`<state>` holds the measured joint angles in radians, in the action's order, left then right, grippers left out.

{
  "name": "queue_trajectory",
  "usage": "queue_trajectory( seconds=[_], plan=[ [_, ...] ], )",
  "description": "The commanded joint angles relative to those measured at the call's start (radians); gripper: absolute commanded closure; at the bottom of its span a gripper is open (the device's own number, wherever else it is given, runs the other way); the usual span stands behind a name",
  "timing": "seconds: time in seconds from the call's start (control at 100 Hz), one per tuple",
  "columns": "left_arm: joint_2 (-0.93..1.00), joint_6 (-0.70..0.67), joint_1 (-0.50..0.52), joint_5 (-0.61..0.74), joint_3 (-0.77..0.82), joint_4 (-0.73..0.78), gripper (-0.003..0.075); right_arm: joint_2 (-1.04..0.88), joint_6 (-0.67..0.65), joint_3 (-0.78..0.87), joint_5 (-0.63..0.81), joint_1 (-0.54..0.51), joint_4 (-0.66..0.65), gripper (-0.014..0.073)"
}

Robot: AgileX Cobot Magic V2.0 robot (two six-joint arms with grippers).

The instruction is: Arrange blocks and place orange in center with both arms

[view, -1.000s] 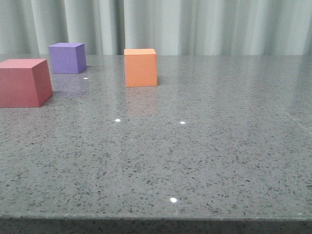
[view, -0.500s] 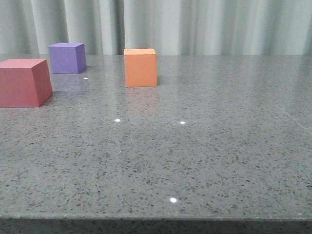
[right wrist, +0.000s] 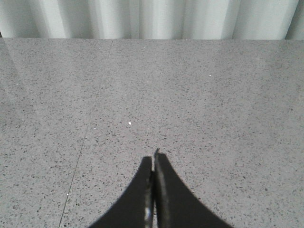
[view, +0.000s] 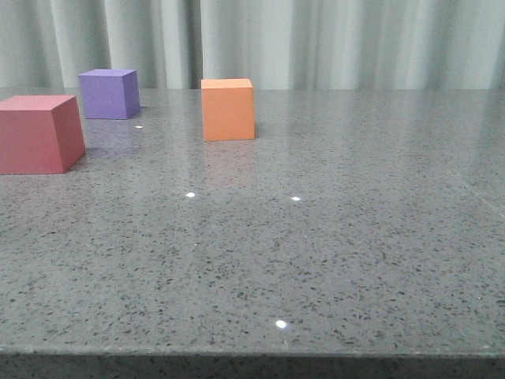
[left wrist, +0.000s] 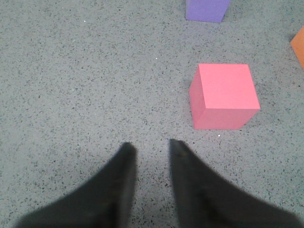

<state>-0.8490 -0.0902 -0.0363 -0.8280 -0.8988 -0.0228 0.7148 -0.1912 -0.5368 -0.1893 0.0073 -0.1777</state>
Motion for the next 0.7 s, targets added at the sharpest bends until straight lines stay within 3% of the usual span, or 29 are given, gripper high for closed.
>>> queue_trajectory(
  seconds=[0.0, 0.08, 0.15, 0.42, 0.69],
  plan=[
    [0.003, -0.012, 0.002, 0.056, -0.035, 0.002, 0.0262, -0.003, 0.008, -0.022, 0.068, -0.005, -0.015, 0.0662],
    [0.003, -0.012, 0.002, 0.056, -0.035, 0.023, 0.0087, -0.003, 0.008, -0.022, 0.068, -0.005, -0.015, 0.0662],
    [0.003, -0.012, 0.002, 0.056, -0.035, 0.032, 0.0034, -0.003, 0.008, -0.022, 0.068, -0.005, -0.015, 0.0662],
    [-0.006, -0.012, 0.002, 0.106, -0.035, 0.033, 0.0099, -0.003, 0.008, -0.022, 0.068, -0.005, -0.015, 0.0662],
    [-0.081, -0.012, -0.020, 0.137, -0.114, -0.096, 0.0104, -0.003, 0.008, -0.022, 0.068, -0.005, -0.015, 0.0662]
  ],
)
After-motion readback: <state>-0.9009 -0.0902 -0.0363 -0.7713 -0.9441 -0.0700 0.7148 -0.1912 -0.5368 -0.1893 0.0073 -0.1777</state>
